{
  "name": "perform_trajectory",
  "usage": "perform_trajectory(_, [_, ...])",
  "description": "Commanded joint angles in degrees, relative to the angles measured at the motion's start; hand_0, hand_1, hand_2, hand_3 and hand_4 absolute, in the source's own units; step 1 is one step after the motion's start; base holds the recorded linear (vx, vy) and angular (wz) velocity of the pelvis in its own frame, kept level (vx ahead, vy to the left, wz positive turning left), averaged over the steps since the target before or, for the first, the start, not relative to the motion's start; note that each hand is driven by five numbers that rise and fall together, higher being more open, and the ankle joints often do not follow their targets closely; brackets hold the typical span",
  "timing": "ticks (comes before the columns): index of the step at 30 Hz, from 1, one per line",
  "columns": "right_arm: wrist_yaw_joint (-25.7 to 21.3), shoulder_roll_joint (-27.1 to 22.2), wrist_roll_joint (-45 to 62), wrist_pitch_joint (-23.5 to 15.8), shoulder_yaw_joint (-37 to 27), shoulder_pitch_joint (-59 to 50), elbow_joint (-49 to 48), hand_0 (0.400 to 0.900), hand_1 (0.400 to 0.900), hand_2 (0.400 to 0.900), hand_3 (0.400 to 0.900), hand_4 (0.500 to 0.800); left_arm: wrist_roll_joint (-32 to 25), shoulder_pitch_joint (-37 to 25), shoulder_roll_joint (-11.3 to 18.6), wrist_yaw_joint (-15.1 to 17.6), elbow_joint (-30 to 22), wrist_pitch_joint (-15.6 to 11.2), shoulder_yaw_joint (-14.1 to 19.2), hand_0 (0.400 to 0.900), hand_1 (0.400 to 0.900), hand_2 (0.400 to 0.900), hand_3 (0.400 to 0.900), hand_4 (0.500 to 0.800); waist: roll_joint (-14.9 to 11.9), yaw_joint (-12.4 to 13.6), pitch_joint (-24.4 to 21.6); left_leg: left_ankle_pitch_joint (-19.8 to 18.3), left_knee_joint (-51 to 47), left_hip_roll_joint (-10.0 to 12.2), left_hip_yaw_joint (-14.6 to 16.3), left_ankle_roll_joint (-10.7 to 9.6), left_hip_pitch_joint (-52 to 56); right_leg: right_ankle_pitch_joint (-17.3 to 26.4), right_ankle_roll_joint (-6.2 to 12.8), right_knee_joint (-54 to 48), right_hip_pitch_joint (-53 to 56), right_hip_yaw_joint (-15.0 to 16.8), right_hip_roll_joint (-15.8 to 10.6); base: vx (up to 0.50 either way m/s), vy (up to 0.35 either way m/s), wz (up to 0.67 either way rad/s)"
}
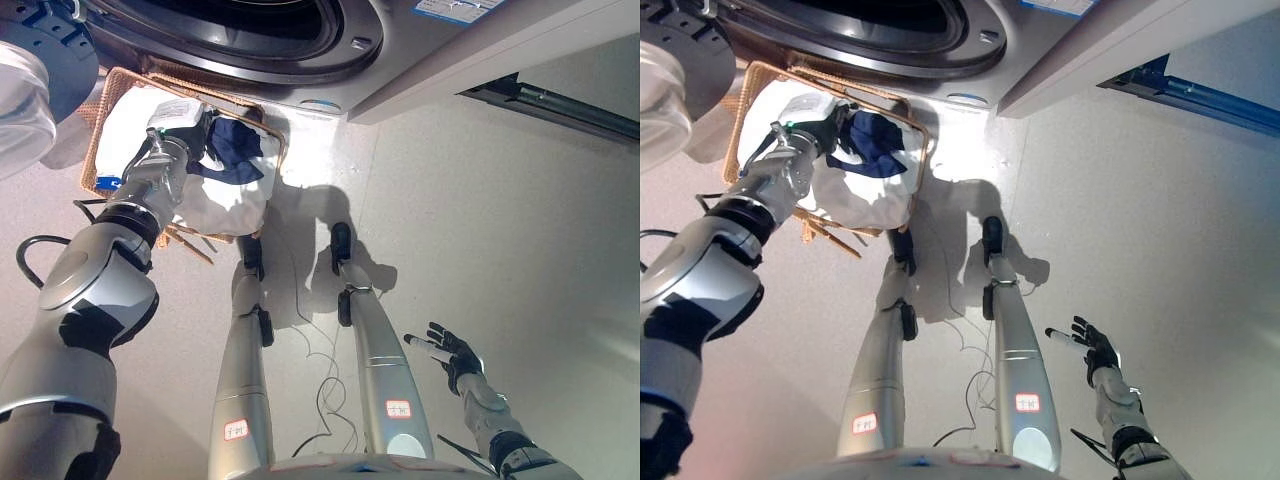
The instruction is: Put the clothes in the basket into the washing machine.
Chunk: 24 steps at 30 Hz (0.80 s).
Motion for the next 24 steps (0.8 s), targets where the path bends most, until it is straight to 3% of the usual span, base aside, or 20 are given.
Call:
perform_trajectory(1, [-0.56,-3.46,1.44,2.12,2.20,3.58,3.48,0.900,0.900,0.900,0.900,0.800,-5.36,-3.50,-0.71,0.33,1.34,-2.74,5.70,0.900,0.900,0.900,0.900,0.800,1.46,-0.27,0.79,-12.71,7.33,-5.26,2.39,4.68,-0.10,4.98,-1.44,-9.32,2.54,1.95,1.95,-0.02,0.007,-0.03])
perform_trajectory(4, [-0.77,-3.29,1.29,2.48,2.54,2.73,4.38,0.900,0.900,0.900,0.900,0.800,-7.03,-4.01,-2.08,-0.48,2.31,-2.73,5.96,0.900,0.900,0.900,0.900,0.800,1.65,-0.43,1.37,-12.48,6.91,-5.29,2.60,4.65,-0.05,5.17,-1.46,-9.66,2.57,2.03,2.03,-0.02,0.004,-0.04])
perform_trajectory(12, [-1.65,-3.51,1.84,2.42,3.08,0.61,4.68,0.900,0.900,0.900,0.900,0.800,-3.95,-5.87,-4.24,0.72,3.99,-1.58,3.35,0.900,0.900,0.900,0.900,0.800,1.31,-0.80,2.99,-12.10,7.14,-4.99,2.74,4.68,-1.72,5.59,-1.51,-9.25,0.83,2.10,2.22,-0.03,-0.008,-0.05])
perform_trajectory(15, [-1.88,-3.60,2.24,2.68,2.64,0.29,4.84,0.900,0.900,0.900,0.900,0.800,-3.50,-5.58,-5.03,-1.70,5.91,-0.64,2.26,0.900,0.900,0.900,0.900,0.800,1.28,-0.97,3.67,-12.04,7.51,-4.85,2.96,4.84,-2.89,5.63,-1.46,-8.95,-0.23,2.08,2.23,-0.02,-0.003,-0.01])
perform_trajectory(24, [-1.48,-4.10,4.24,2.92,2.62,-1.67,5.88,0.900,0.900,0.900,0.900,0.800,-4.88,-6.55,-5.73,-2.73,6.23,-0.56,2.06,0.900,0.900,0.900,0.900,0.800,1.19,-0.79,5.48,-11.98,8.99,-4.97,2.88,5.14,-5.28,5.37,-1.49,-6.78,-2.76,1.99,2.13,0.00,-0.005,0.03])
